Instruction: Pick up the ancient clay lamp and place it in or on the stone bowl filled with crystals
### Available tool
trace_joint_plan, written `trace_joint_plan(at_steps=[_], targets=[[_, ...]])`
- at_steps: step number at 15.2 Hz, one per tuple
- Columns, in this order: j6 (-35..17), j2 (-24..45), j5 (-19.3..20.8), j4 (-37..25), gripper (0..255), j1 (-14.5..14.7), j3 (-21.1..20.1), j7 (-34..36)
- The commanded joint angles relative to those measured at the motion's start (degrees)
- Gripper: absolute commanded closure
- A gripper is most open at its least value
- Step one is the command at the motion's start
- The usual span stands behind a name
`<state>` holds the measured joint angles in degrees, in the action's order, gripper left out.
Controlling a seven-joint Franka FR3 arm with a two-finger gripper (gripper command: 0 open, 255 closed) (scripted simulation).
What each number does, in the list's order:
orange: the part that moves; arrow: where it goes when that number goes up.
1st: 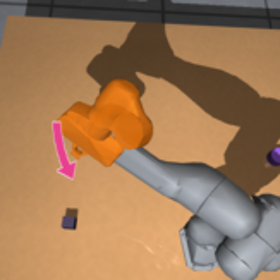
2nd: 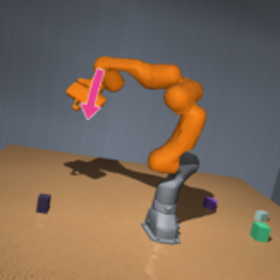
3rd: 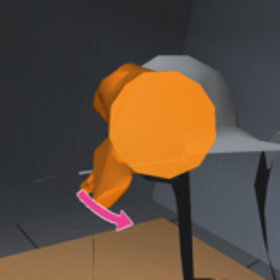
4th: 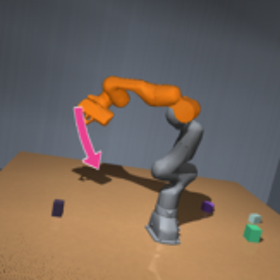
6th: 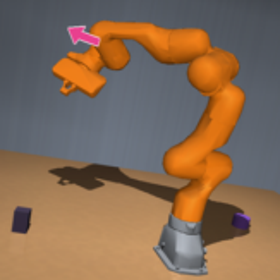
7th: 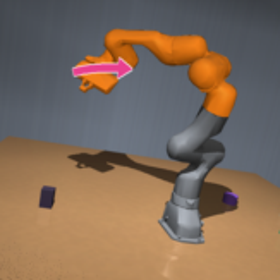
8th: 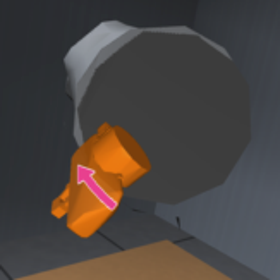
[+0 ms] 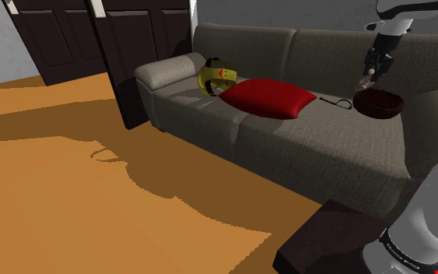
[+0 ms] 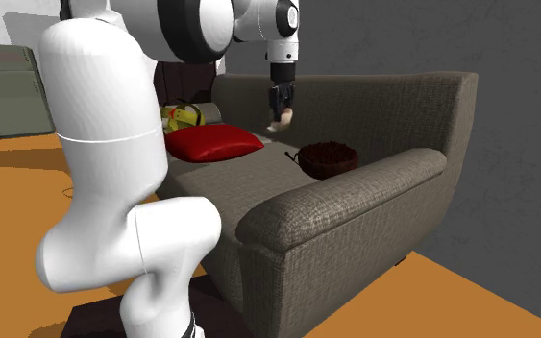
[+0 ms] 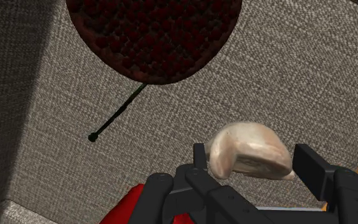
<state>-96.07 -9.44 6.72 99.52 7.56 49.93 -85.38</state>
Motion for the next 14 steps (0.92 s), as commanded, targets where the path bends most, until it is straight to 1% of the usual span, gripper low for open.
trace_joint_plan(at_steps=[1,3,4,6,8,11,12,14], targets=[[0.39,4.36,-3.34,-3.57,255,-0.73,3.83,-5.30],[1.12,9.92,-8.11,-7.50,255,-2.38,7.33,-10.79],[1.71,13.07,-10.95,-9.66,255,-3.79,8.79,-13.69],[3.44,19.56,-16.85,-14.45,255,-8.39,10.19,-19.25],[5.77,25.72,-22.36,-19.93,255,-14.37,10.16,-23.96],[10.02,33.97,-29.21,-29.75,255,-24.92,7.96,-28.91],[12.93,38.62,-32.89,-36.54,255,-31.21,6.56,-30.79],[10.77,37.72,-31.96,-33.62,255,-30.05,6.34,-30.80]])
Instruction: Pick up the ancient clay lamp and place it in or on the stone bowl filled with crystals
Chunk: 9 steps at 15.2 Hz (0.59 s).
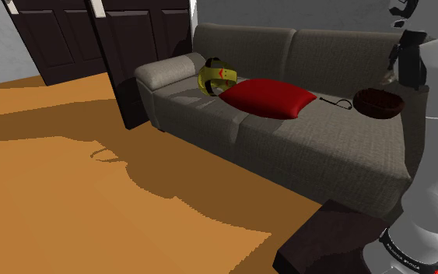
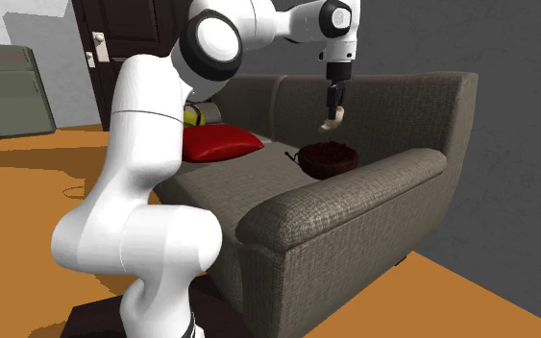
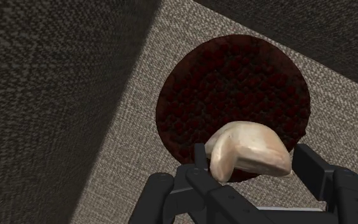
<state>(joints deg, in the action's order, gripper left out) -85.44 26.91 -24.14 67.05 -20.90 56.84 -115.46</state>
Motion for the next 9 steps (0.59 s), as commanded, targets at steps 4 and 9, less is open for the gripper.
trace_joint_plan(at_steps=[4,9], targets=[[-3.74,0.27,-0.19,4.01,255,0.78,-0.10,-0.99],[-8.17,-0.59,0.42,9.49,255,2.99,0.28,-1.33]])
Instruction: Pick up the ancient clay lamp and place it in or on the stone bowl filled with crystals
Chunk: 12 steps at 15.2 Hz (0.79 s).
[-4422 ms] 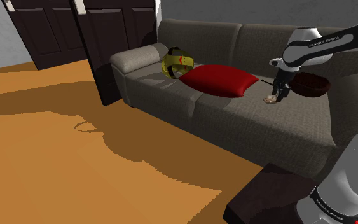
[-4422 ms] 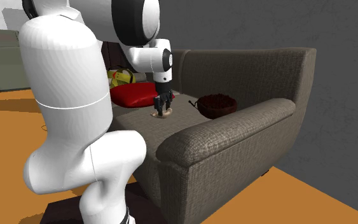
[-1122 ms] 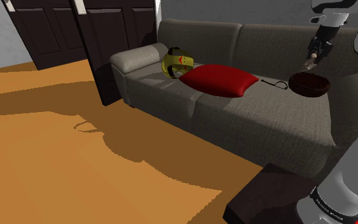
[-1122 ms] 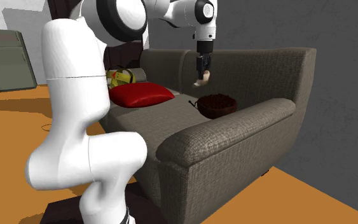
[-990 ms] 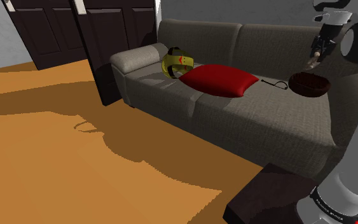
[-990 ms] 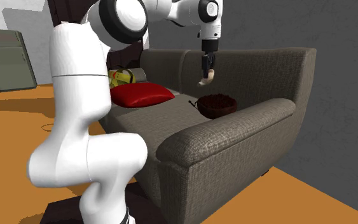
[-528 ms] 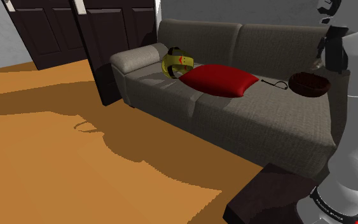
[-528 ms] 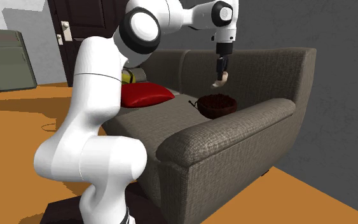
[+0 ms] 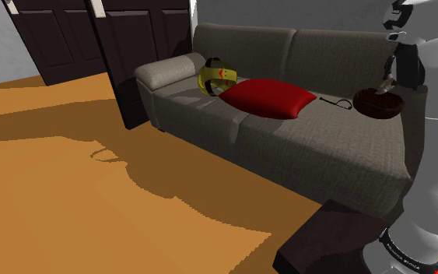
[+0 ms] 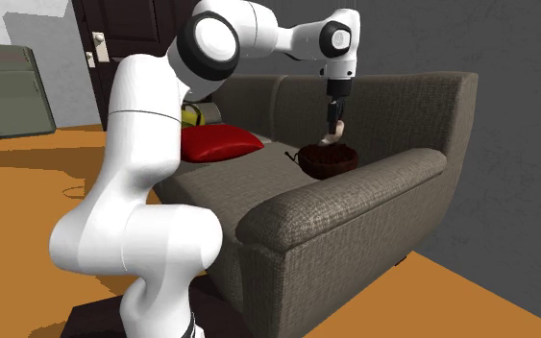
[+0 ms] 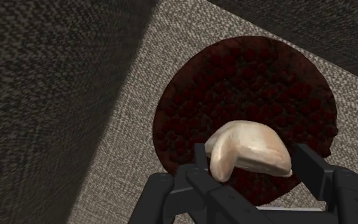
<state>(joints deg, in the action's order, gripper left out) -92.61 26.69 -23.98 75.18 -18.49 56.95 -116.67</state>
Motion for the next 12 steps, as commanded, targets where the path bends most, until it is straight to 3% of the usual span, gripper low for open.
trace_joint_plan(at_steps=[1,5,12], targets=[[-1.84,-0.49,0.32,2.36,255,0.94,0.22,-0.19],[-4.55,-0.72,0.40,5.46,255,1.96,0.29,-0.47],[-4.55,-0.71,0.39,5.45,255,1.98,0.32,-0.48]])
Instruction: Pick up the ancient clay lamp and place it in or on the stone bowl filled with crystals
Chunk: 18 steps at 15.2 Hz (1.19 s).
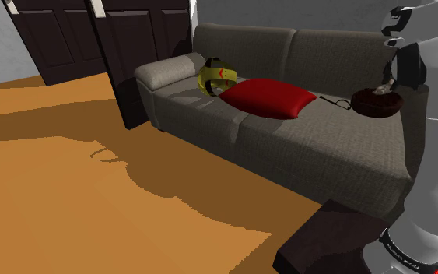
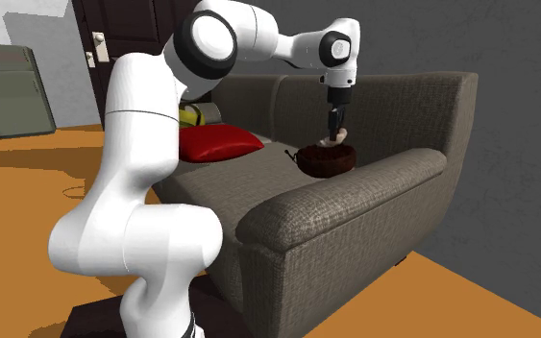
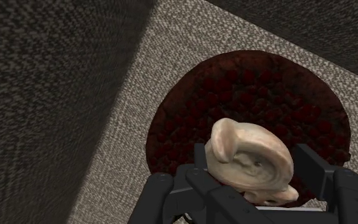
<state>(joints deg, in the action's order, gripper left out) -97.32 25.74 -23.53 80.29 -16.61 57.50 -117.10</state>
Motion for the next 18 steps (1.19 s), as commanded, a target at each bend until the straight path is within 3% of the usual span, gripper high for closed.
trace_joint_plan(at_steps=[1,6,10,18], targets=[[0.21,0.28,-0.08,0.25,0,0.12,-0.26,0.04],[0.16,0.23,-0.06,0.35,0,0.10,-0.23,-0.05],[7.95,0.94,-0.48,-8.60,0,-3.06,-0.48,0.60],[7.95,0.94,-0.48,-8.60,0,-3.06,-0.48,0.60]])
